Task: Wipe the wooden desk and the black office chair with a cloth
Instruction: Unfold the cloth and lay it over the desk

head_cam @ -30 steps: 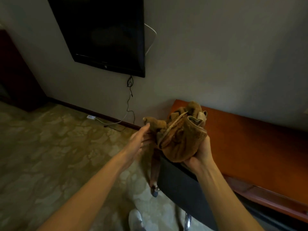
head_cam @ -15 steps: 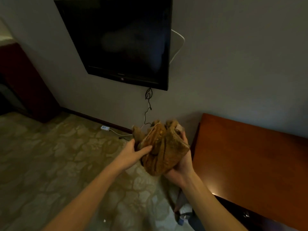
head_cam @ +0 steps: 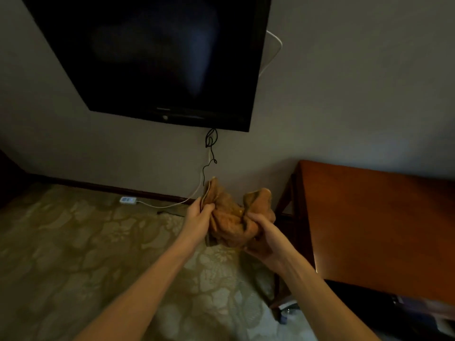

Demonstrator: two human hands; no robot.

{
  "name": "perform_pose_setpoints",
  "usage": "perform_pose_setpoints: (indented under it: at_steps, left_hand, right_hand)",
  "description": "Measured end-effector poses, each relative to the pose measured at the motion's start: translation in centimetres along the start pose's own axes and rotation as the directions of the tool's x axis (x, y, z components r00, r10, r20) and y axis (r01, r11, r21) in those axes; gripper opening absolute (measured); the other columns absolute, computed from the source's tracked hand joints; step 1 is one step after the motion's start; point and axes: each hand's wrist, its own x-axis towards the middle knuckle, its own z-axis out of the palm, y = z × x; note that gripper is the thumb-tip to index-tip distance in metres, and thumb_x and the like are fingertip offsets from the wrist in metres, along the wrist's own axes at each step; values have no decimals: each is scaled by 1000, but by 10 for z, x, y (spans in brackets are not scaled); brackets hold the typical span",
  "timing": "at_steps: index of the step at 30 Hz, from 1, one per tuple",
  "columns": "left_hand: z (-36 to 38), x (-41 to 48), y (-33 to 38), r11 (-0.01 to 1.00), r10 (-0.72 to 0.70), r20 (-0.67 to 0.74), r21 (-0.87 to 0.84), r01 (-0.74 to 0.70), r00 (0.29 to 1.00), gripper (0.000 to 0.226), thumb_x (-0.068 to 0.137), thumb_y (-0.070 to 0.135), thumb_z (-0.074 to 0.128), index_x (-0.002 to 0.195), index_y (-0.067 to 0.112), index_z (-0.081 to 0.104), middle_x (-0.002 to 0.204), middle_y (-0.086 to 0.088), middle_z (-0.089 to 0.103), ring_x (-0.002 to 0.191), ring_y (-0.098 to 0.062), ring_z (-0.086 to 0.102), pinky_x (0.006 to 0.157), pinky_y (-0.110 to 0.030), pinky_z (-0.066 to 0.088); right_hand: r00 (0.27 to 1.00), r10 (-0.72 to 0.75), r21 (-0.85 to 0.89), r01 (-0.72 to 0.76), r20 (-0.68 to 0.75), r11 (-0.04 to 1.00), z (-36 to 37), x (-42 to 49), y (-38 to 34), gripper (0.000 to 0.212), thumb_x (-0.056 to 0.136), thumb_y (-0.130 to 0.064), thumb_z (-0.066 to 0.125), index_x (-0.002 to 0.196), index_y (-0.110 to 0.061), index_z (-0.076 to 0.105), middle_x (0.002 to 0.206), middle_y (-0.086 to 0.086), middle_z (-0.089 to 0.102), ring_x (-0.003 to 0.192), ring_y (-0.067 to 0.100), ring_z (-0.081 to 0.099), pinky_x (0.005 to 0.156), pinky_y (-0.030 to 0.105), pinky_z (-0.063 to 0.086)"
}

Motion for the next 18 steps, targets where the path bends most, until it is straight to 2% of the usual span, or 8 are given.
perform_pose_setpoints:
  at_steps: [2, 6, 7, 10, 12, 14, 16, 18]
  left_hand:
    - [-7, 14, 9, 1000, 17, 88, -12, -16, 996, 24, 106, 13, 51, 107, 29, 68, 101, 11, 74, 90, 3, 70, 70, -9, 51]
    - [-7, 43, 15, 989, -35, 188, 146, 7, 982, 17, 101, 10, 55, 98, 22, 67, 85, 14, 72, 92, -21, 67, 66, -16, 48]
    - [-6, 51, 16, 970, -69, 201, 241, 19, 977, 16, 100, 13, 58, 113, 18, 65, 100, 8, 73, 102, -23, 65, 75, -21, 50]
    - [2, 68, 20, 862, -25, 350, 482, -157, 936, 86, 96, 25, 70, 164, 27, 17, 163, -6, 34, 145, -22, 37, 117, -42, 36]
    - [19, 74, 29, 780, 136, 595, 429, -456, 792, 101, 91, 35, 76, 161, 49, 5, 171, 6, 9, 155, -15, 9, 124, -45, 20]
    - [42, 81, 34, 568, 257, 780, 356, -742, 570, 93, 88, 41, 76, 157, 57, 16, 171, 12, 1, 154, -5, -6, 121, -40, 13]
    - [67, 96, 38, 367, 338, 834, 310, -877, 437, 76, 88, 39, 76, 154, 45, 40, 172, 3, 10, 157, -11, -3, 121, -35, 10]
    - [90, 114, 42, 303, 410, 832, 261, -916, 373, 57, 86, 26, 78, 141, 28, 62, 166, -3, 32, 157, -20, 17, 122, -32, 14]
  right_hand:
    - [990, -23, 95, 37, -140, 995, 10, 5, 8, 21, 84, -10, 65, 105, -7, 68, 86, 16, 70, 75, 26, 70, 64, 37, 59]
    - [936, -207, 303, 293, -285, 907, 11, 3, 10, 31, 79, 13, 40, 75, -11, 59, 64, 5, 45, 53, 20, 49, 52, 29, 44]
    - [910, -263, 274, 354, -320, 894, 7, 1, 6, 30, 79, 14, 40, 73, -9, 56, 62, 4, 45, 50, 19, 50, 48, 28, 43]
    - [828, -414, 123, 489, -379, 864, -5, 2, -7, 26, 78, 20, 40, 77, -1, 56, 63, 9, 55, 51, 21, 61, 44, 28, 48]
    - [786, -479, 29, 530, -390, 847, -15, 10, -10, 29, 74, 14, 50, 92, -4, 62, 76, 12, 71, 67, 24, 71, 55, 33, 58]
    - [782, -485, -13, 522, -392, 853, -25, 21, -12, 44, 65, 3, 58, 106, -14, 64, 90, 9, 76, 76, 24, 73, 62, 36, 61]
    - [788, -486, -32, 514, -378, 857, -37, 36, -14, 51, 64, 1, 60, 111, -17, 64, 96, 8, 77, 82, 23, 74, 63, 32, 59]
    - [802, -464, -20, 493, -376, 870, -50, 49, -22, 51, 65, 0, 61, 112, -19, 65, 96, 8, 77, 85, 23, 74, 66, 31, 59]
